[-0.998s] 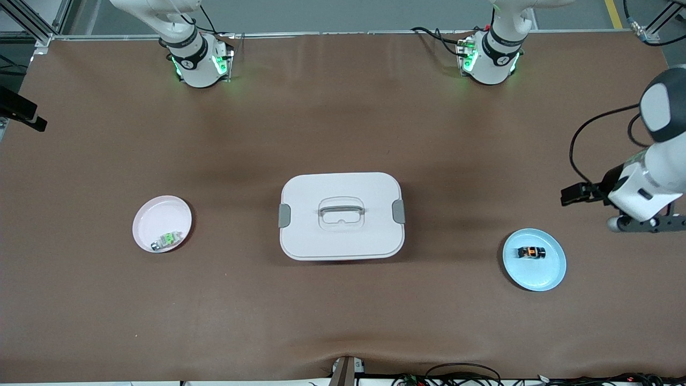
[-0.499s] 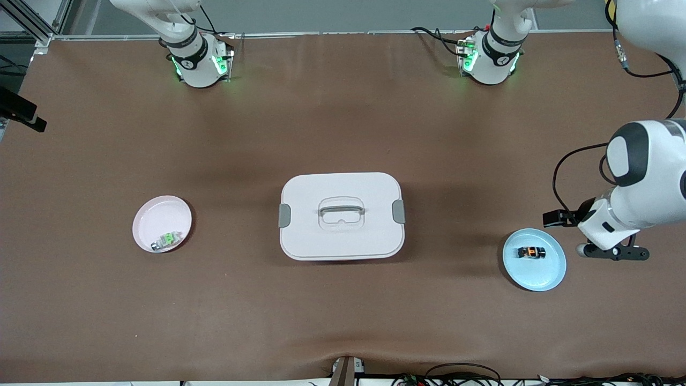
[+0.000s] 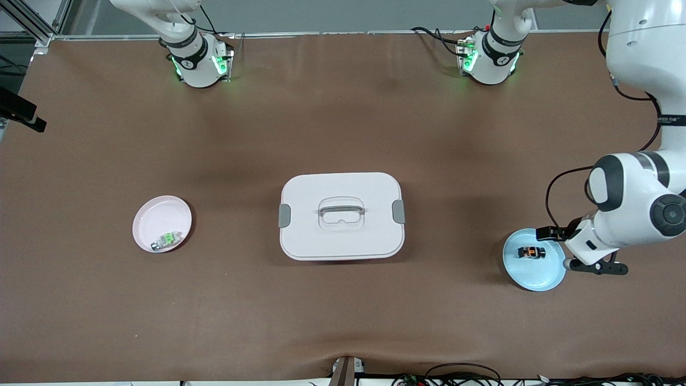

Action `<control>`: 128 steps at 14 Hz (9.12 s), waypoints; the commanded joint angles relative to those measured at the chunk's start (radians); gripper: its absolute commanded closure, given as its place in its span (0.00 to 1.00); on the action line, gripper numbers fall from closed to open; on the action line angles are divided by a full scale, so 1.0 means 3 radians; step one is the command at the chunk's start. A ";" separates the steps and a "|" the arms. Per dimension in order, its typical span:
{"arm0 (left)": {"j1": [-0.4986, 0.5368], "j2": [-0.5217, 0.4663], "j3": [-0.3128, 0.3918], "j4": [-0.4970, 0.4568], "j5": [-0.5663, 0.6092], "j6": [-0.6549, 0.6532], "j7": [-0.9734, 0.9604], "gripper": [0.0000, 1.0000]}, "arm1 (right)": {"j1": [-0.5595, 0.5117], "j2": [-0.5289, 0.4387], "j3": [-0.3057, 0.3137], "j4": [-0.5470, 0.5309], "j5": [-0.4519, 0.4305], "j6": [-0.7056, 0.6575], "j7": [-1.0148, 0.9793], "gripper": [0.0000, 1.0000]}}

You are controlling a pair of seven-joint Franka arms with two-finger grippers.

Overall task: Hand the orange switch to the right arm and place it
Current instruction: 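Lower the left gripper and close it on the orange switch, then lift the orange switch off the blue plate with the left gripper, then carry the switch toward the middle while the right gripper reaches toward it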

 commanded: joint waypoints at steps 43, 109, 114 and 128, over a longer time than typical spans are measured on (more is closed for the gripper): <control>-0.0039 0.0750 -0.0029 0.0294 0.0088 0.0393 -0.0328 0.08 | -0.0062 -0.0045 0.0032 -0.0059 0.0002 0.0038 -0.0039 0.00; -0.1189 -0.1009 -0.1138 0.0346 -0.2055 0.0059 -0.6841 0.79 | 0.0668 -0.0750 0.0058 -0.1499 0.1965 0.0915 0.0575 0.00; -0.1512 -0.0896 -0.1133 0.0356 -0.1764 0.0428 -0.7383 0.78 | 0.0970 -0.0843 0.0083 -0.1813 0.2160 0.1428 0.0799 0.00; -0.1722 -0.0860 -0.1138 0.0407 -0.1497 0.0454 -0.7538 0.78 | 0.1880 -0.0710 0.0098 -0.2289 0.2635 0.2870 0.0897 0.00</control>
